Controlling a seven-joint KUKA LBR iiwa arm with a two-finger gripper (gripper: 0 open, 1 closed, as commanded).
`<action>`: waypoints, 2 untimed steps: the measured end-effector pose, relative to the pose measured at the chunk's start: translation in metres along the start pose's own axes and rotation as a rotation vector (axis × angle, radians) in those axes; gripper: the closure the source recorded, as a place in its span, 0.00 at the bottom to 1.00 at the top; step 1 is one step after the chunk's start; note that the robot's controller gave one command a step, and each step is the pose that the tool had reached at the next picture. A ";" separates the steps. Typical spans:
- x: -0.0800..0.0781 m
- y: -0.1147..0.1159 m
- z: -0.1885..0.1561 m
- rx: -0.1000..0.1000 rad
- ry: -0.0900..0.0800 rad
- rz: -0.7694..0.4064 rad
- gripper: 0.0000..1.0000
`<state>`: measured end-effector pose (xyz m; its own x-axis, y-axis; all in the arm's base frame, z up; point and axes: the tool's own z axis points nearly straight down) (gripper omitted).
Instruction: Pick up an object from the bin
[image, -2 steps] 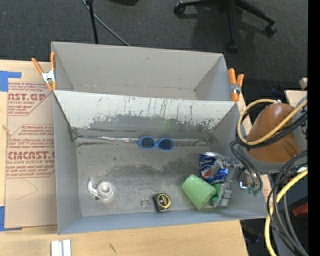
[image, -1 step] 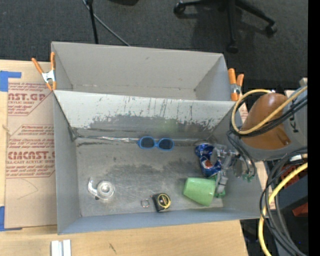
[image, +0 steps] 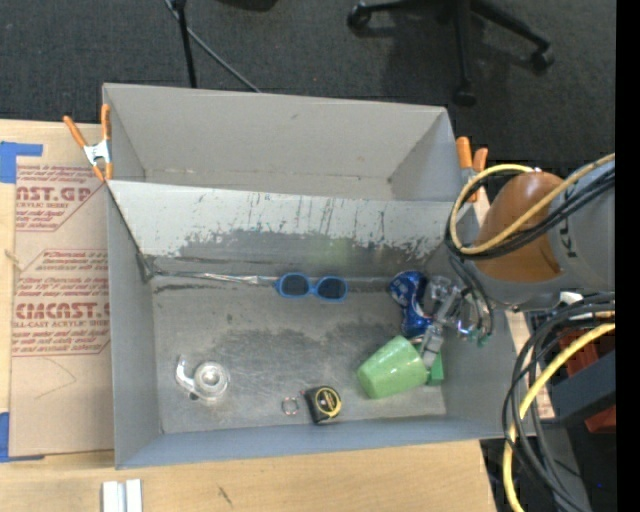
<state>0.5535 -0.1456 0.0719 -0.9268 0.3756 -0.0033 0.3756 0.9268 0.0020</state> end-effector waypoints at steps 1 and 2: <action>-0.001 0.000 0.000 0.000 -0.004 -0.001 1.00; -0.002 0.001 -0.014 0.001 -0.002 -0.002 1.00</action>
Offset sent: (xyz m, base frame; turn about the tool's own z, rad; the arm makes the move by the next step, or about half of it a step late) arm 0.0000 0.0000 0.0000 0.0000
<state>0.5557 -0.1453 0.0856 -0.9277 0.3734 -0.0053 0.3734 0.9277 0.0010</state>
